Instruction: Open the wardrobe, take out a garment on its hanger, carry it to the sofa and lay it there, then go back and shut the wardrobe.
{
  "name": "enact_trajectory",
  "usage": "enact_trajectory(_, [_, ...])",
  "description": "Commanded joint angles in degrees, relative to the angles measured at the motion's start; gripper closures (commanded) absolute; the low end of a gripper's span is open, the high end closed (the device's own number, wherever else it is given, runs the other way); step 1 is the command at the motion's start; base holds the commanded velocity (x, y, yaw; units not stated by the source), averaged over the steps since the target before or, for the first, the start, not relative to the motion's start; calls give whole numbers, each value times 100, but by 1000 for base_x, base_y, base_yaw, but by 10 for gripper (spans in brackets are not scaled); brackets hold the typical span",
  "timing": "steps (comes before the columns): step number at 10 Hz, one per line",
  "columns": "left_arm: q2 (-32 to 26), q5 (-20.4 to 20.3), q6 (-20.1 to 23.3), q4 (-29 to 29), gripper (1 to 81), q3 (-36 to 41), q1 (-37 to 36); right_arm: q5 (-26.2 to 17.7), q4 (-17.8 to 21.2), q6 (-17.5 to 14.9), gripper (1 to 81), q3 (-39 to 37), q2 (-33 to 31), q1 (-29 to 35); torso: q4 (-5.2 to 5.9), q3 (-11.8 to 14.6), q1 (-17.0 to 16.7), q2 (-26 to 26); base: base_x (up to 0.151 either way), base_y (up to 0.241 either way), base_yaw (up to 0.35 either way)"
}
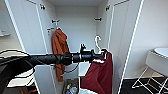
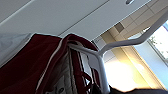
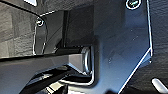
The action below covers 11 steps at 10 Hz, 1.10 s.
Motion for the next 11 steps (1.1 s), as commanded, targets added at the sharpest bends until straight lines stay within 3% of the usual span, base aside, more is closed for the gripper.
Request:
enact_trajectory(1, [-86, -507, 10, 119, 811, 209, -1115, -218, -114, -22, 10, 279, -323, 6, 0, 0, 0, 0, 0, 0, -263])
enact_trajectory(7, [-122, -358, 1, 242, 811, 385, -1115, -209, -34, -13, 10, 226, -270, -12, 0, 0, 5, 2, 0, 0, -263])
enact_trajectory(9, [-78, -288, 1, 259, 811, 385, -1115, -209, -52, -13, 10, 252, -253, 5, 0, -558, -4, -2, 0, 0, -263])
enact_trajectory(11, [-34, -279, 1, 321, 811, 367, -1115, -94, -43, -13, 10, 244, -253, -3, 0, -718, -6, -6, 0, 0, -263])
